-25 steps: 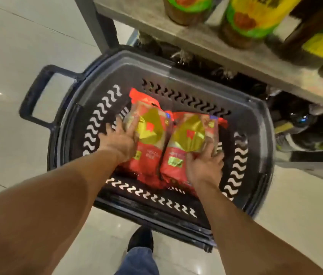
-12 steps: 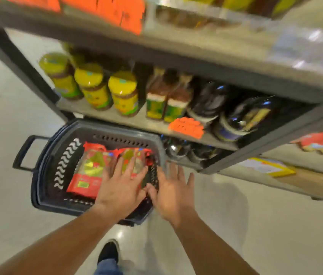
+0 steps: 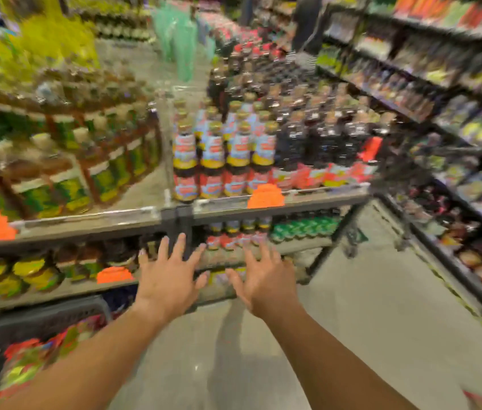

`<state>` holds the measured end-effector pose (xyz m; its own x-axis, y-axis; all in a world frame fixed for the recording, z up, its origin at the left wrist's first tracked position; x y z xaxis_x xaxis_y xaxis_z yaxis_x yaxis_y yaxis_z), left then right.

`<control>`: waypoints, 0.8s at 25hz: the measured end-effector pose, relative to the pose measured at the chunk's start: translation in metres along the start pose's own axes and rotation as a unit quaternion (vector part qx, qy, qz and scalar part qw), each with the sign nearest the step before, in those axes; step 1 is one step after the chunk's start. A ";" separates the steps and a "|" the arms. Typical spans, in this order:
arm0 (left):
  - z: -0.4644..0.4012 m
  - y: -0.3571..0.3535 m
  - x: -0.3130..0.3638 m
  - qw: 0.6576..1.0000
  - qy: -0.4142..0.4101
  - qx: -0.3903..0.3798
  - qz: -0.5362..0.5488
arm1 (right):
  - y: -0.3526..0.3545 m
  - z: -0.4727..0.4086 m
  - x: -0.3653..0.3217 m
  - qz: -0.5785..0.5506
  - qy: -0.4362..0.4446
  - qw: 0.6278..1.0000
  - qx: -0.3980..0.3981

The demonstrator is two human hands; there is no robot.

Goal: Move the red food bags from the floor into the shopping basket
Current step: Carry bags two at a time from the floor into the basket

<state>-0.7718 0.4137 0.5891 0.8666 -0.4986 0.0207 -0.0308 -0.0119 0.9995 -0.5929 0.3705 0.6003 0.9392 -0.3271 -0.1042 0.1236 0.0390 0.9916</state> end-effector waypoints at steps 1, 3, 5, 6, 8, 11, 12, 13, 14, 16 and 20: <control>-0.011 0.016 0.037 1.000 -0.027 0.008 -0.002 | 0.020 0.010 0.037 0.000 -0.022 1.000 0.004; -0.031 0.045 0.122 0.995 -0.096 0.015 -0.005 | 0.056 0.032 0.120 0.006 -0.072 0.997 0.028; -0.044 0.064 0.202 0.987 -0.160 0.018 -0.004 | 0.082 0.056 0.195 0.007 -0.135 0.990 0.032; -0.050 0.072 0.241 0.981 -0.195 0.019 -0.008 | 0.093 0.068 0.230 0.001 -0.170 0.985 0.030; -0.057 0.080 0.329 0.961 -0.274 0.014 -0.015 | 0.105 0.102 0.305 -0.023 -0.247 0.968 0.034; -0.063 0.080 0.447 0.931 -0.366 0.005 -0.012 | 0.112 0.153 0.405 -0.033 -0.350 0.935 0.043; -0.063 0.078 0.491 0.917 -0.399 0.004 -0.011 | 0.114 0.172 0.439 -0.033 -0.387 0.920 0.042; -0.062 0.074 0.529 0.904 -0.427 0.002 -0.007 | 0.114 0.189 0.469 -0.034 -0.422 0.905 0.037; -0.061 0.070 0.566 0.892 -0.453 -0.002 -0.001 | 0.113 0.204 0.497 -0.037 -0.451 0.891 0.032; -0.059 0.060 0.637 0.866 -0.500 -0.016 0.000 | 0.110 0.233 0.550 -0.040 -0.503 0.863 0.015; -0.058 0.043 0.771 0.812 -0.582 -0.040 0.005 | 0.104 0.288 0.651 -0.060 -0.600 0.798 -0.015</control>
<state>-0.0761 0.0790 0.6500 -0.1931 -0.9805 0.0367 0.0377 0.0300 0.9988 -0.0607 -0.1100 0.6581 -0.0600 -0.9977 -0.0316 0.2145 -0.0438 0.9757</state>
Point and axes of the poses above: each hand's wrist, its own z-axis away from the middle knuckle, its own y-axis out of the back of the hand, x = y × z, the point moved 5 cm from there along -z, towards the middle knuckle, and after that the axes turned 12 degrees about -y, right-handed, at the moved point
